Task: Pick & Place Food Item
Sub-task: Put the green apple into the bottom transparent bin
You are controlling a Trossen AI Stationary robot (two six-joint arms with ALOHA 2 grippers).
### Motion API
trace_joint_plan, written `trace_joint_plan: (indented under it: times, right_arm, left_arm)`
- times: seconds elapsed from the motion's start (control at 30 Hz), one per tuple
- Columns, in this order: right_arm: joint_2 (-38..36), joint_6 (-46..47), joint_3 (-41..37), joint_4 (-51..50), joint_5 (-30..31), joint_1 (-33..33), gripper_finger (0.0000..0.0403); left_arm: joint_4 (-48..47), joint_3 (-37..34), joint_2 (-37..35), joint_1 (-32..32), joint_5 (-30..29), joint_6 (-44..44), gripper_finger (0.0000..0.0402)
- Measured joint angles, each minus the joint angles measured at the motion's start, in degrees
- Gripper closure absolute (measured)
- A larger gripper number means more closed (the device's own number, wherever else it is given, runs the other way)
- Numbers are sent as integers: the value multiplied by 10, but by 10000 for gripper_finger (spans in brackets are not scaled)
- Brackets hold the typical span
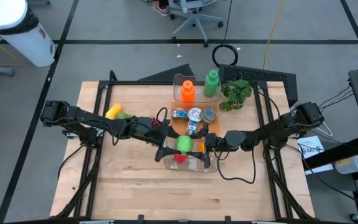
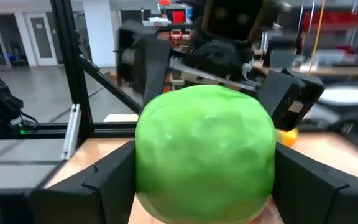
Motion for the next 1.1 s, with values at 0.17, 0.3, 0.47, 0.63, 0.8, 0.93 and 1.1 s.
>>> trace_joint_plan:
  times: [0.17, 0.3, 0.47, 0.63, 0.8, 0.93, 1.1]
  right_arm:
    - [-21, -71, -6, -111, 0, 23, 116]
    - [-33, -121, -3, -188, 20, 42, 116]
    - [-30, -183, -5, -296, 98, 61, 116]
    - [-31, -270, -4, -337, 161, 79, 117]
    - [-31, -342, -4, -337, 171, 82, 111]
    - [-31, -347, -4, -337, 171, 81, 32]
    - [-31, -348, -4, -338, 170, 80, 38]
  left_arm:
    - [-11, 2, -61, 16, 85, -34, 44]
    - [-26, 1, -80, 17, 104, -30, 27]
    - [-24, 2, -80, 17, 105, -9, 17]
    - [-32, 2, -73, 17, 69, -6, 21]
    - [-38, 2, -73, 17, 39, -9, 28]
    - [-37, 2, -73, 17, 39, -9, 28]
    - [-38, 2, -73, 17, 39, -14, 19]
